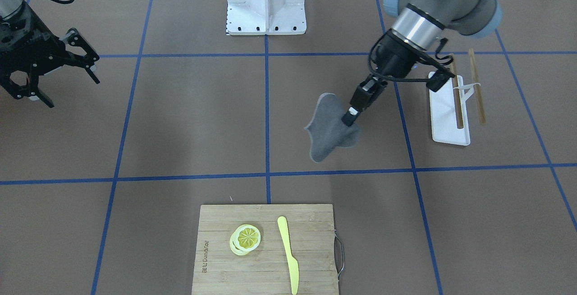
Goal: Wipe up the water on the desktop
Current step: 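Carry the gray cloth toward the table center while the right gripper approaches, then grasp the cloth with the right gripper while the left gripper releases it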
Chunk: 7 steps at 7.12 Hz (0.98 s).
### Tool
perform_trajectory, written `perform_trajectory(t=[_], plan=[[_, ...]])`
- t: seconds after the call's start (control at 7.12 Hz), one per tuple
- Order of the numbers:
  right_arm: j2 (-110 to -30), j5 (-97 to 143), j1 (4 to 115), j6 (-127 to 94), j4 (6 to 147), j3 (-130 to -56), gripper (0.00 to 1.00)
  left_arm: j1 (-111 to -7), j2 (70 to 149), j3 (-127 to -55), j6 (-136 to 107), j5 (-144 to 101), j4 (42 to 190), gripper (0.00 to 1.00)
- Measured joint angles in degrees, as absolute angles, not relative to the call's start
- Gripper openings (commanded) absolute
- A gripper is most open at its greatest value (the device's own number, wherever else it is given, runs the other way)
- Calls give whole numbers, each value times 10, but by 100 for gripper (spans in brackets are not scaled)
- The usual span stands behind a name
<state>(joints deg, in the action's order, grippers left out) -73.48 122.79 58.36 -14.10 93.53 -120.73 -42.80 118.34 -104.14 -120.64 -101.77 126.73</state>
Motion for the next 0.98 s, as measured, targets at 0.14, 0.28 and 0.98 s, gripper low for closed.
perform_trajectory(t=[0.14, 0.28, 0.98], plan=[[-728, 1201, 556, -157, 908, -1209, 88, -404, 1213, -1042, -1250, -988, 1238, 0], [-726, 1166, 522, -189, 866, -1209, 88, -393, 1230, -1044, -1287, -978, 1226, 0], [-708, 978, 377, -249, 792, -1210, 85, -381, 1306, -1060, -1474, -973, 1236, 0]])
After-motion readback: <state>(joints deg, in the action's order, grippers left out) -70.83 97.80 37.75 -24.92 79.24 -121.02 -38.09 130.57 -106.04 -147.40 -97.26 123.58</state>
